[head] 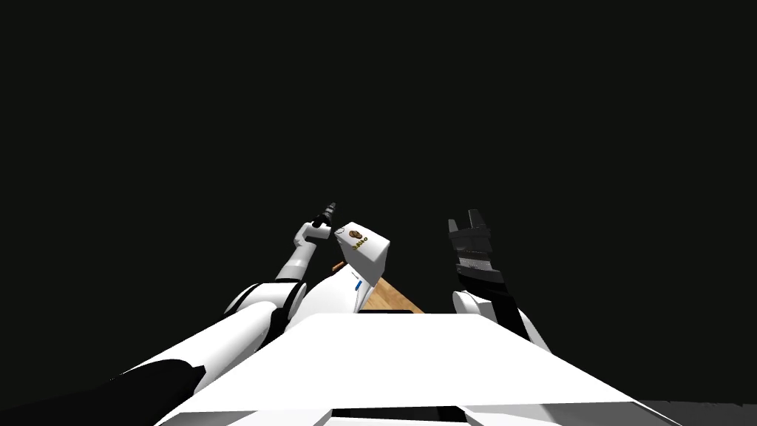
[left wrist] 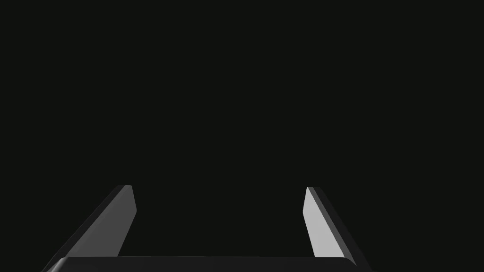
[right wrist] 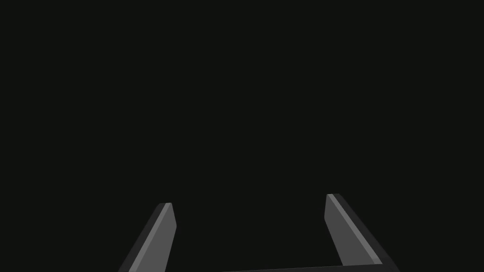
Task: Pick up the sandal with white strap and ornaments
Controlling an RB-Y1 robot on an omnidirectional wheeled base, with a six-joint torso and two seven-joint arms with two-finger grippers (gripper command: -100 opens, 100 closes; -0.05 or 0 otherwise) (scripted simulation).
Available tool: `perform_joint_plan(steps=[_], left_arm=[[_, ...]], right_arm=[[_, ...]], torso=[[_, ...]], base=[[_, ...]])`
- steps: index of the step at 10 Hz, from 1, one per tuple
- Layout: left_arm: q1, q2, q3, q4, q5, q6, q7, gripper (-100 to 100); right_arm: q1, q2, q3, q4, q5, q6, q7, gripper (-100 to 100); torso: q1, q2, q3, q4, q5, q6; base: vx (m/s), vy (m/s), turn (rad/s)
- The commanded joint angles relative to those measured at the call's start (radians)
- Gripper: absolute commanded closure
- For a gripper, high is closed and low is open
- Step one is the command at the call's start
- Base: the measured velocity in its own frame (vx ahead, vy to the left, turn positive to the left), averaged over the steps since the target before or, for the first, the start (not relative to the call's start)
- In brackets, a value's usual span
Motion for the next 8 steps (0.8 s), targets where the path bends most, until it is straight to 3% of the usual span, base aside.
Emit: perform_joint_plan(steps=[1,2,4,5,8], left_arm=[[-0.036,0.008,-0.001,0.050,0.007,0.040,-0.008,-100],[-0.076,0.014,-0.001,0.080,0.016,0.077,-0.025,-100],[-0.090,0.014,-0.001,0.118,0.016,0.097,-0.025,-100],[-0.135,0.018,-0.001,0.157,0.024,0.145,-0.041,-100],[-0.191,0.020,-0.001,0.251,0.033,0.210,-0.057,-100]], right_arm=[[0.000,0.000,0.000,0.000,0.000,0.000,0.000,0],[0.000,0.000,0.000,0.000,0.000,0.000,0.000,0],[0.000,0.000,0.000,0.000,0.000,0.000,0.000,0],[0.000,0.000,0.000,0.000,0.000,0.000,0.000,0],[0.000,0.000,0.000,0.000,0.000,0.000,0.000,0]], torso=[[0.000,0.000,0.000,0.000,0.000,0.000],[0.000,0.000,0.000,0.000,0.000,0.000],[0.000,0.000,0.000,0.000,0.000,0.000],[0.001,0.000,0.000,0.000,0.000,0.000],[0.000,0.001,0.001,0.000,0.000,0.000]], base=[[-0.008,-0.001,0.009],[-0.022,0.001,0.006],[-0.014,0.003,-0.003],[-0.024,-0.002,0.017],[-0.029,-0.003,0.020]])
